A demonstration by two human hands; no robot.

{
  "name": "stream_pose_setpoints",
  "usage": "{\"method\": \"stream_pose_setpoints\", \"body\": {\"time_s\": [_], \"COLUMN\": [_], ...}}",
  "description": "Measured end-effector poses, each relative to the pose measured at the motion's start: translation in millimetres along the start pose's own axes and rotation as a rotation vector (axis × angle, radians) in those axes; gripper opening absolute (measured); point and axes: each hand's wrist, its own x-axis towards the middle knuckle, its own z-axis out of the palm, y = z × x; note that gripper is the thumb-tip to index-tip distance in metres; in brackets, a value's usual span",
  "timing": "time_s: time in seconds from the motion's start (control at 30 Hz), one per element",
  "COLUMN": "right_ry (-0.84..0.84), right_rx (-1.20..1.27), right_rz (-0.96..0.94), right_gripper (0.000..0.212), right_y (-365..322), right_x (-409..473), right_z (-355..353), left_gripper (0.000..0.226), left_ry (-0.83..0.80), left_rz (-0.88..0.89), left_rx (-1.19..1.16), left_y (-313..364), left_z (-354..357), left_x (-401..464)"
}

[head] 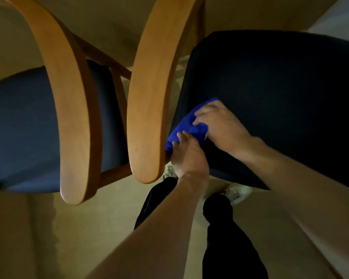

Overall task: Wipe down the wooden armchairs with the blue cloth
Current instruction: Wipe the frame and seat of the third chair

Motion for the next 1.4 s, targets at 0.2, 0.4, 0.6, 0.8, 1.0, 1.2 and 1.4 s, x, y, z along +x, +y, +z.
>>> {"method": "stream_pose_setpoints", "body": {"time_s": [0.2,0.4,0.6,0.8,1.0,1.2,1.4], "right_ry": [-0.204,-0.257,0.020,0.228,-0.006,0.028,0.074], "right_rx": [-0.094,0.015,0.014,-0.023,-0.459,-0.609,-0.348], "right_rz": [-0.107,-0.046,0.026,0.354,0.386,0.120,0.083], "right_gripper": [0.060,0.061,0.054,0.078,0.071,0.053,0.022], "right_y": [34.3,45.3,50.2,43.3,17.3,24.5,21.7], "right_x": [-51.8,-89.5,-57.1,33.6,70.8,64.1,68.2], "right_z": [-6.6,-14.3,-57.9,-66.3,-29.2,-14.5,-21.3], "left_gripper": [0.053,0.061,0.073,0.080,0.072,0.064,0.060], "left_ry": [-0.065,-0.171,0.159,-0.016,-0.100,-0.145,-0.172], "left_rz": [0.027,0.015,-0.101,-0.053,-0.239,-0.231,-0.270], "left_rx": [-0.091,-0.233,-0.614,-0.608,-0.550,-0.504,-0.486], "left_y": [18.4,31.5,68.5,66.8,35.9,36.9,33.1], "left_z": [21.5,28.4,-8.1,-6.5,5.8,16.7,21.0], "left_x": [-49.6,-85.5,-74.2,-82.4,-78.8,-90.5,-86.4]}}
